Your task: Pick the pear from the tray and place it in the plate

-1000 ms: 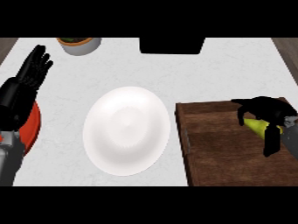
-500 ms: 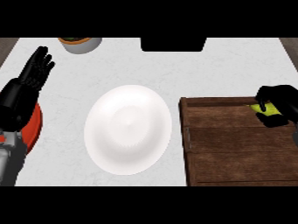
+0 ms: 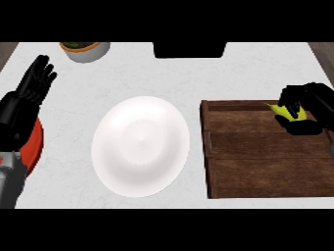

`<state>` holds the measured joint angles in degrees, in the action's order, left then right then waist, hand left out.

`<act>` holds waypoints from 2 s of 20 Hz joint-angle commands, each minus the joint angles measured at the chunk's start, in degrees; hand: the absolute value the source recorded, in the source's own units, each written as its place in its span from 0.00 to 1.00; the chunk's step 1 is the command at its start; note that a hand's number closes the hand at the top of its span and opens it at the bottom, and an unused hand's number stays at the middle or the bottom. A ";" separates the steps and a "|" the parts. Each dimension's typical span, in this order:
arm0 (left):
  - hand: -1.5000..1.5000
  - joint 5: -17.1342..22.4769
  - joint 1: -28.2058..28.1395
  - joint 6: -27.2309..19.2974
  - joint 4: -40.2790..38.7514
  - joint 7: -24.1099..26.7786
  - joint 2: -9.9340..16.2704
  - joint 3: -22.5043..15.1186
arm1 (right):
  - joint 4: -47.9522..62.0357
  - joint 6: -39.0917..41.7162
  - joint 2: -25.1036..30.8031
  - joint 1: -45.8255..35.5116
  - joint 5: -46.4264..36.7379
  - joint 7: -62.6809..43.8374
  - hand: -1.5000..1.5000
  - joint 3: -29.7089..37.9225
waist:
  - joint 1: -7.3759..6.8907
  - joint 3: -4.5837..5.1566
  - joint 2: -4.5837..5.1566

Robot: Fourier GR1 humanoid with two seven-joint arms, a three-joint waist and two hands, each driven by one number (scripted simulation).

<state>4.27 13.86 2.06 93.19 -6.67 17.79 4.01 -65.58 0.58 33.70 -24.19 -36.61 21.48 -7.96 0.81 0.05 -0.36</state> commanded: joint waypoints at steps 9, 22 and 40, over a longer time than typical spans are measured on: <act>0.50 0.30 0.43 0.80 4.11 -4.06 0.36 0.69 | -29.60 13.91 -9.00 2.90 11.42 -13.17 1.00 -2.38 | -0.65 -0.03 0.12; 0.50 -1.50 0.98 2.55 -3.02 2.22 -1.75 1.37 | -25.06 14.14 -30.35 -6.76 3.44 -30.80 1.00 -14.48 | -1.03 -0.03 0.41; 0.50 -3.74 5.68 1.93 -3.95 0.52 -4.50 -0.96 | 12.87 -16.15 -33.69 -26.24 19.85 -36.52 0.00 -36.11 | -4.14 -0.05 1.08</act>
<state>1.99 17.97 5.00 90.41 -6.26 14.88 4.64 -57.41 -11.18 0.12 -47.76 -24.53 -12.76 -40.62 -2.50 0.01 0.50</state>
